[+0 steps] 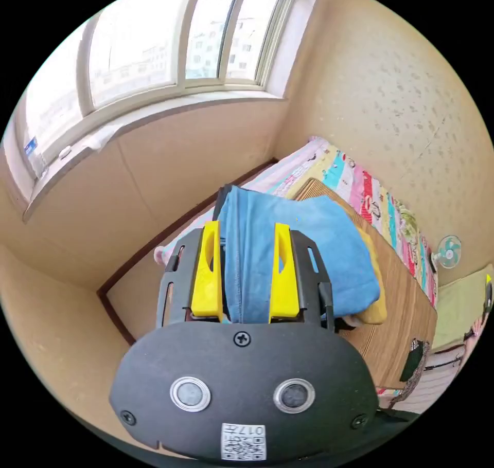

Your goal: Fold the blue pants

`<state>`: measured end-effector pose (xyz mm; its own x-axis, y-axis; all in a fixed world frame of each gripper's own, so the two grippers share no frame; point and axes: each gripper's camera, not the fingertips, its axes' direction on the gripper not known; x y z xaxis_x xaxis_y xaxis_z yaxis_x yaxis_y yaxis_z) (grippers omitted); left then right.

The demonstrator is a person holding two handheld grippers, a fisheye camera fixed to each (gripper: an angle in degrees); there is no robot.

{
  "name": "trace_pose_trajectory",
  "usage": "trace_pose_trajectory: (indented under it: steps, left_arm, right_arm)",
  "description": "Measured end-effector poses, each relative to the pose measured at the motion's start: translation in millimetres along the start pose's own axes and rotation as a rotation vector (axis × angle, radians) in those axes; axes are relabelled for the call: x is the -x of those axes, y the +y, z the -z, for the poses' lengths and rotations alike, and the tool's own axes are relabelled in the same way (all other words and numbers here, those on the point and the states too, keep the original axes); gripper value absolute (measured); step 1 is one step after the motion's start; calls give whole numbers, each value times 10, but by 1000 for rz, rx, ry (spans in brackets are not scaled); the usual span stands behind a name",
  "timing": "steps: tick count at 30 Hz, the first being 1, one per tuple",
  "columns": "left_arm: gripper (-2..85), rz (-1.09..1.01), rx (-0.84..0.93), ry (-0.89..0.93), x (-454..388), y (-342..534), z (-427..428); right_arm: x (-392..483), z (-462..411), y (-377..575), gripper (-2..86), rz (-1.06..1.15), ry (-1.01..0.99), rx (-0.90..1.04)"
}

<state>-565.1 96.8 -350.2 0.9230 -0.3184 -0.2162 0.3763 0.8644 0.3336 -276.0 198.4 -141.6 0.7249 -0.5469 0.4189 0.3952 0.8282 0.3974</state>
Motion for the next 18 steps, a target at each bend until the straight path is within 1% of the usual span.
trace_pose_trajectory:
  steps: [1,2,3,4,5,6,7,8,9,10,11,13,14,15,16,17,18]
  left_arm:
    - [125,-10,128,68,-26,44,-248]
    - [119,-1,167,95,-40,78,-345]
    - [108,21,172,98,-41,155,-367]
    - [69,58,162,109,2,190,-288]
    - [50,76,160,137,33,191,-228]
    - [46,127,152,247,130,177,-79]
    - [43,165,108,436,225,153,105]
    - [42,176,79,544,256,136,198]
    - [41,181,28,750,262,77,410]
    - [40,125,-29,884,143,-18,691]
    - [40,61,-55,917,24,-83,867]
    - [40,-313,-132,912,-771,-278,1688]
    - [41,-401,-163,905,-996,-280,1903]
    - [41,-533,-221,924,-1413,-247,2289]
    - [41,-616,-272,990,-1764,-189,2612]
    - [41,-638,-290,1043,-1914,-160,2746]
    - [41,-661,-308,1171,-2178,-102,2969]
  right_arm:
    - [72,-27,0,5,-14,-19,18]
    - [104,-34,3,5,-19,-29,25]
    - [163,-30,9,6,-20,-57,36]
    - [221,-1,18,6,-10,-78,45]
    - [249,23,25,6,0,-80,48]
    - [307,93,48,7,29,-66,46]
    - [360,191,85,8,65,-43,30]
    - [386,252,110,8,87,-34,17]
    - [427,385,167,10,130,-38,-18]
    - [455,530,233,12,165,-66,-59]
    - [465,599,271,14,179,-82,-81]
    - [491,822,441,24,198,-151,-157]
    - [497,862,480,31,197,-167,-168]
    - [520,920,544,45,197,-204,-171]
    - [559,948,589,77,197,-251,-154]
    - [586,951,605,94,198,-279,-140]
    - [656,933,625,124,196,-337,-102]
